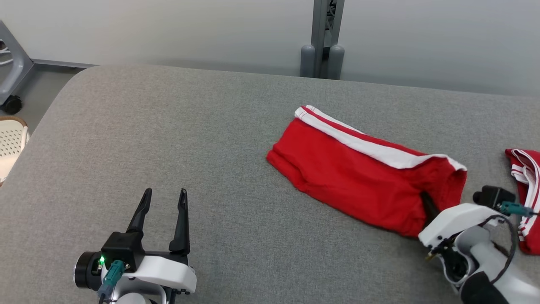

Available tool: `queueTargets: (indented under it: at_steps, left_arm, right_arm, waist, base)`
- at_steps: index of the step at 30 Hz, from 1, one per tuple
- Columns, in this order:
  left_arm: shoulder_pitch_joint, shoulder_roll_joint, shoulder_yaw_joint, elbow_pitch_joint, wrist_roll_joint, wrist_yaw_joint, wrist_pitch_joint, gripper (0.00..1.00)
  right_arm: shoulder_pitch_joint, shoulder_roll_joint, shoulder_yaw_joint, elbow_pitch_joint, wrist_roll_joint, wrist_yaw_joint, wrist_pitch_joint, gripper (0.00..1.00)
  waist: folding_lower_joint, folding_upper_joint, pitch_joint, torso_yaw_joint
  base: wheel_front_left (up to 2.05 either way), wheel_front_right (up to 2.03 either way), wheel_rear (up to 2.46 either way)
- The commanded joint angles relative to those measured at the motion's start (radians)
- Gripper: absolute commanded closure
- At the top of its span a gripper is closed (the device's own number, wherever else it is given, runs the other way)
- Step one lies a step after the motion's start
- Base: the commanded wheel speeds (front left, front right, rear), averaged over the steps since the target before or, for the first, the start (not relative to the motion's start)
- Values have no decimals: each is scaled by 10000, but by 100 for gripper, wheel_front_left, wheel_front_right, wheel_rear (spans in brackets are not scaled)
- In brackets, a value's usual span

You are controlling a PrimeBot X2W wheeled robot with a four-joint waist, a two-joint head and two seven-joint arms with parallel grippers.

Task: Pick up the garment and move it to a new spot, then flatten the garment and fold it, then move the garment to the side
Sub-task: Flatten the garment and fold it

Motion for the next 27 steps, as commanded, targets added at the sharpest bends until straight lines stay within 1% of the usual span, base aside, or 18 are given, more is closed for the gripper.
queueTargets:
  at_steps: [1,5,8,9,10,11,14,15,17,20,22,27]
  left_arm:
    - [-98,44,-48,39,26,-26,-29,0]
    - [-247,41,-194,57,27,-68,-29,0]
    - [-270,42,-309,73,-42,-25,-29,0]
    - [-286,39,-350,83,-68,-4,-30,0]
    - [-286,39,-350,83,-68,-4,-30,0]
    - [-341,41,-414,83,-145,46,-30,0]
    - [-443,41,-523,86,-216,85,-30,0]
    - [-477,41,-558,82,-256,112,-30,0]
    - [-515,42,-630,68,-293,154,-30,0]
    - [-523,41,-707,60,-357,222,-30,0]
    - [-534,41,-719,78,-377,249,-30,0]
    - [-444,39,-708,182,-389,293,-30,0]
  right_arm:
    - [-444,-431,135,218,-230,-1,151,100]
    - [-1122,-1058,553,526,-637,-1,576,100]
    - [-1576,-1691,759,788,-842,-2,891,100]
    - [-1756,-1896,863,940,-984,-2,938,100]
    - [-1756,-1896,863,940,-984,-2,938,100]
    - [-2086,-2203,1018,1255,-1226,-1,1009,100]
    - [-2543,-2714,1254,1709,-1654,-2,987,100]
    - [-2667,-2793,1233,1828,-1674,-2,1003,100]
    - [-2826,-2801,1132,1958,-1591,-1,1156,100]
    - [-3097,-2812,1310,2041,-1851,-1,1293,100]
    - [-3205,-2619,1330,2074,-1786,-1,1449,100]
    - [-3373,-2072,938,1647,-1022,-1,1970,100]
  waist:
    - [0,0,17,75]
    - [0,0,145,356]
    - [0,0,293,628]
    - [0,0,353,721]
    - [0,0,353,721]
    - [0,0,476,907]
    - [0,0,666,1178]
    - [0,0,715,1252]
    - [0,0,797,1367]
    - [0,0,848,1441]
    - [0,0,831,1439]
    - [0,0,610,1329]
  base:
    - [0,0,0]
    - [0,0,0]
    - [0,0,0]
    - [0,0,0]
    - [0,0,0]
    - [0,0,0]
    - [0,0,0]
    - [0,0,0]
    - [0,0,0]
    - [0,0,0]
    - [0,0,0]
    - [0,0,0]
